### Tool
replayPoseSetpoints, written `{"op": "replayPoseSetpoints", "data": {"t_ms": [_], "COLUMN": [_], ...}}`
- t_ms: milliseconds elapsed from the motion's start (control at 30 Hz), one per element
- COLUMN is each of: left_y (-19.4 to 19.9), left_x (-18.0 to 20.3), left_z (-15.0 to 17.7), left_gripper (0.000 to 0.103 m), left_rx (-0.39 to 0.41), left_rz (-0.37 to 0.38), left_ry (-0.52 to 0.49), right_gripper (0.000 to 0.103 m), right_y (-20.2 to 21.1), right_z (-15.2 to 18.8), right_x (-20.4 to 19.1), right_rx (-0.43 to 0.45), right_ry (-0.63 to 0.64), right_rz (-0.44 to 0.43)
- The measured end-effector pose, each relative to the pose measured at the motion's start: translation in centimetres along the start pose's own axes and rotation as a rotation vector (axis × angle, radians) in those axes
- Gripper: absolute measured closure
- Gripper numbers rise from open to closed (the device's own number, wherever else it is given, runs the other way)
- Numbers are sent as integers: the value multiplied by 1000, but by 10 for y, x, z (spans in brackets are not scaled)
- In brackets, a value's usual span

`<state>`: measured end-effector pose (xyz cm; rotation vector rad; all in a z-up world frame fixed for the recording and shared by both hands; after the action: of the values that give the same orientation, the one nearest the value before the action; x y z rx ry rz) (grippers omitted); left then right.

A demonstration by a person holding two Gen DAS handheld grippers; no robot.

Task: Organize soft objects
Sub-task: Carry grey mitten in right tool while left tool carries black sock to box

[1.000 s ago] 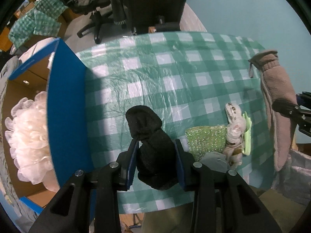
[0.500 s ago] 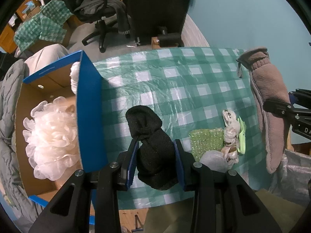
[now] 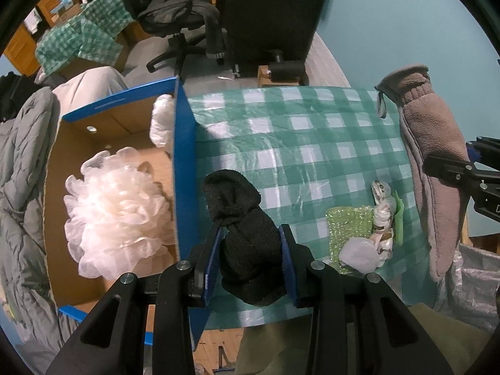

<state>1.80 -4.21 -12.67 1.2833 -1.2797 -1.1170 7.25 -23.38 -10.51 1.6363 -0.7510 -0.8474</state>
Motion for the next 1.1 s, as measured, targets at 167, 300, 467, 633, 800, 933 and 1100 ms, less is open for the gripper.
{"op": "replayPoseSetpoints", "data": {"t_ms": [167, 300, 467, 633, 800, 933, 1100], "left_y": [7, 10, 14, 18, 19, 20, 22], "left_x": [-16, -26, -39, -55, -73, -87, -105], "left_z": [4, 8, 12, 17, 23, 26, 29], "left_gripper": [67, 67, 67, 67, 67, 67, 67], "left_rx": [10, 17, 25, 27, 29, 30, 33], "left_rz": [2, 2, -3, -4, -5, -9, -17], "left_ry": [29, 46, 66, 102, 134, 159, 191], "right_gripper": [73, 73, 73, 73, 73, 73, 73], "right_y": [3, 5, 6, 6, 5, 3, -1], "right_z": [-10, -18, -28, -39, -49, -59, -70], "right_x": [-17, -29, -46, -66, -84, -98, -113], "right_rx": [10, 19, 28, 33, 38, 40, 45], "right_ry": [34, 61, 91, 127, 159, 174, 187], "right_rz": [-10, -18, -29, -41, -55, -78, -93]}}
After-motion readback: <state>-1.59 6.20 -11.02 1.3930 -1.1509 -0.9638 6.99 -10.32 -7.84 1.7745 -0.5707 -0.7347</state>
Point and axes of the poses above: each gripper's, at about its wrist camera, not at the fingertips, and y roughly against the way its jaws point, x to its right, z to its underside, the point moved 2 cm from there along -y, roughly the way its jaws point, and after that the axes turned 8 degrees about -x, right-handed, at the moved point
